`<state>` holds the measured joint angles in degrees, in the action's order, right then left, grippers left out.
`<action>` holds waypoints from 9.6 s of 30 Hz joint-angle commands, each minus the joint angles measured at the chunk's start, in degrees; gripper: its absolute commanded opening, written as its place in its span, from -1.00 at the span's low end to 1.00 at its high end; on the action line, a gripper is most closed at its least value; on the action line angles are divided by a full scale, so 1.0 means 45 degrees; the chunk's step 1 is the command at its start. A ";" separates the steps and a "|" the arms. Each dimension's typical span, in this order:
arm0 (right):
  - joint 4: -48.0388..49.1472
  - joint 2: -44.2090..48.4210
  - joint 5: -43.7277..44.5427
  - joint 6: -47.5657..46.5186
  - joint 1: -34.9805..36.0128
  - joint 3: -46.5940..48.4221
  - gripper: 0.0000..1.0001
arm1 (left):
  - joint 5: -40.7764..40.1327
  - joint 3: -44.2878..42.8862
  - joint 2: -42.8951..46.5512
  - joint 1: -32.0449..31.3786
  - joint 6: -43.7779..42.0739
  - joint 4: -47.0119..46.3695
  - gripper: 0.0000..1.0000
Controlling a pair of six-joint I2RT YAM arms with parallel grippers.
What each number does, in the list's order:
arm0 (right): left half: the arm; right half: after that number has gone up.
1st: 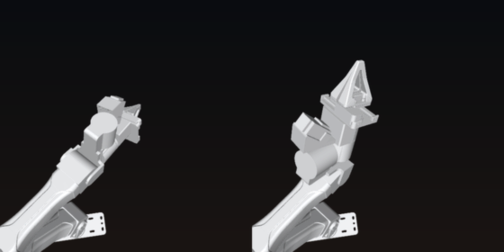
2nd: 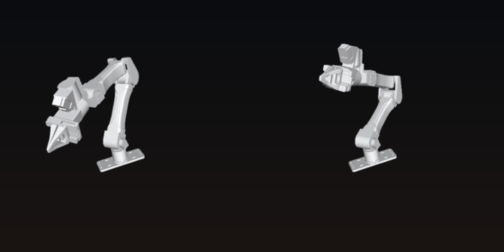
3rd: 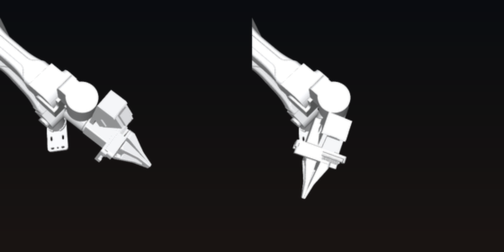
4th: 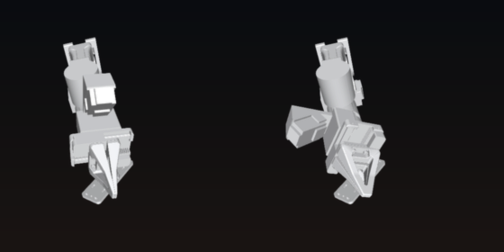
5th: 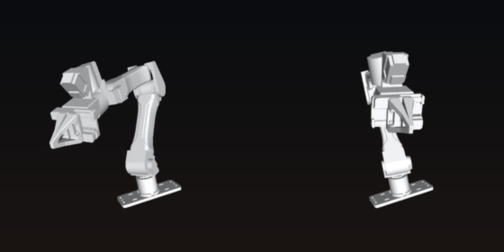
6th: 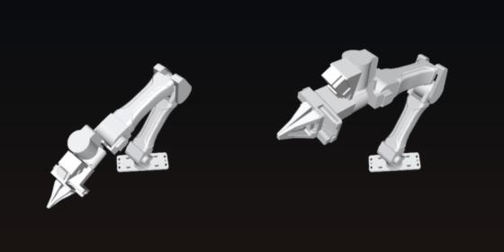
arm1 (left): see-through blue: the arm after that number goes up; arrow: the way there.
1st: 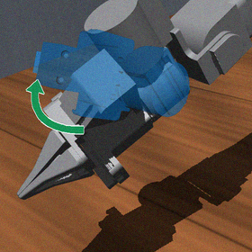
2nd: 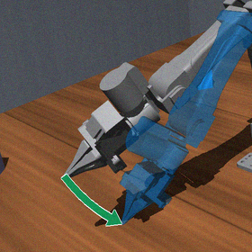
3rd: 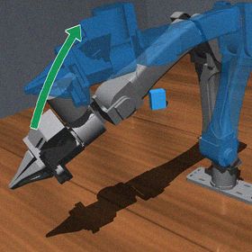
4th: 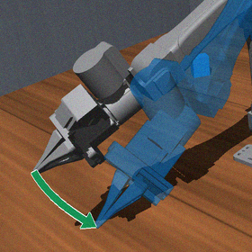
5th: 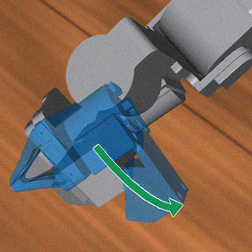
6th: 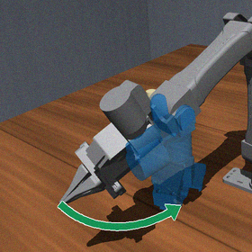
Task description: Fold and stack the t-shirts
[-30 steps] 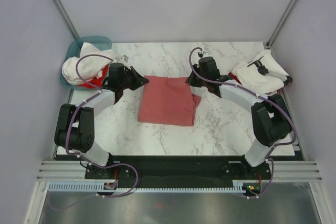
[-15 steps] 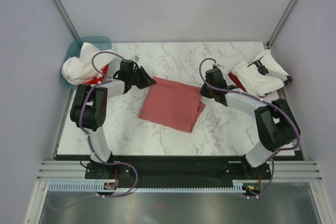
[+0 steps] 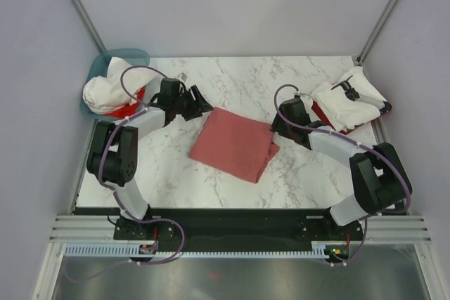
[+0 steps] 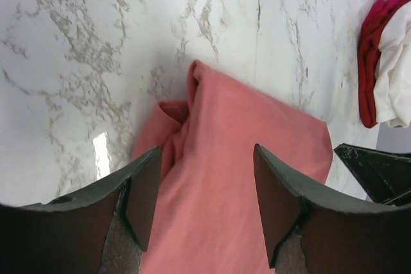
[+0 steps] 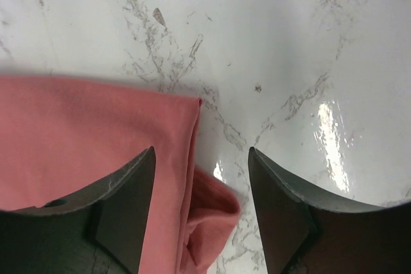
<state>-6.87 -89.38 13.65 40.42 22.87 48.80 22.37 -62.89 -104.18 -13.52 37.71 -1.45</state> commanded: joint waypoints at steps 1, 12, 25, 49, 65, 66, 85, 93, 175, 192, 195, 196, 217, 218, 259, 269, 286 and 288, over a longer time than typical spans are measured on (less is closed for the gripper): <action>0.0004 0.1520 -0.0336 -0.0291 0.0054 -0.0412 0.34 | -0.1896 0.0265 0.2093 -0.0878 -0.0996 0.1196 0.33; -0.0504 0.3788 -0.0922 -0.0800 -0.0277 -0.1975 0.12 | -0.6317 0.0090 0.4891 -0.7030 -0.3497 0.2647 0.39; 0.3381 0.1389 -0.7542 -0.0507 -0.2544 -0.4183 -0.03 | -1.0067 -0.4730 -0.0479 -1.1097 -0.3596 0.6161 0.32; 0.5160 -0.0019 -0.8189 0.0138 -0.2544 -0.4984 -0.54 | -1.1376 -0.7977 -0.4466 -1.1117 -0.3147 0.8487 0.02; 0.5921 -0.0702 -0.8696 0.0353 -0.3246 -0.4828 -1.00 | -1.1709 -0.8192 -0.4389 -1.1526 -0.3361 0.9189 -0.74; 0.5999 -0.0800 -0.8755 0.0391 -0.3305 -0.4751 -1.00 | -1.1748 -0.8153 -0.4330 -1.1566 -0.3361 0.9268 -0.75; 0.5863 -0.2070 -0.7838 0.0606 -0.4125 -0.3481 -1.00 | -1.2101 -0.8739 -0.4114 -1.1918 -0.2932 1.1573 -0.80; 0.6391 -0.3182 -0.8053 0.1055 -0.4321 -0.2895 -1.00 | -1.1554 -0.8836 -0.4095 -1.2015 -0.2795 1.1553 -0.77; 0.3266 -0.2482 -0.5436 -0.0233 -0.2134 -0.0626 0.49 | -0.3957 0.0792 0.2429 -0.3129 -0.1876 0.3410 0.90; 0.1900 0.0685 0.1608 -0.4527 -0.1938 -0.0202 0.42 | -0.2689 0.0890 0.0378 -0.1569 -0.0999 0.2414 0.02; 0.0712 0.0004 0.2975 -0.5248 -0.1919 0.1028 0.42 | -0.2180 0.1085 0.0339 -0.1235 -0.0804 0.2198 -0.22; 0.0437 -0.0232 0.3446 -0.5523 -0.1919 0.1418 0.42 | -0.2178 0.1144 0.0339 -0.1176 -0.0764 0.2159 -0.28; -0.2183 -0.7519 1.0189 -0.9511 -0.1878 0.8628 0.80 | -0.1261 0.1613 0.1335 -0.1039 -0.0295 0.1593 -0.42; -0.2261 -0.7752 1.0170 -0.9511 -0.1938 0.8784 0.77 | -0.1183 0.1594 0.1335 -0.1039 -0.0276 0.1573 -0.42; -0.3926 -0.4869 0.1032 -0.4198 0.0991 1.0010 0.96 | -0.2158 0.2120 0.2349 -0.1000 -0.0431 0.1437 0.44; -0.0569 0.0660 -0.1881 -0.3125 0.0952 0.3011 0.96 | -0.1807 0.2258 0.2099 -0.0980 -0.0471 0.0479 0.99; 0.4456 -0.1013 -0.4068 0.0196 -0.0356 -0.1371 0.32 | -0.1416 0.1476 0.0456 -0.0902 -0.0354 0.0421 0.67; 0.4613 -0.1191 -0.3835 0.0351 -0.0337 -0.1507 0.35 | -0.1378 0.1457 0.0417 -0.0902 -0.0315 0.0440 0.65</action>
<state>7.64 -93.65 -0.51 39.40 21.80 42.94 16.40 -54.83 -101.23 -17.96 35.40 1.21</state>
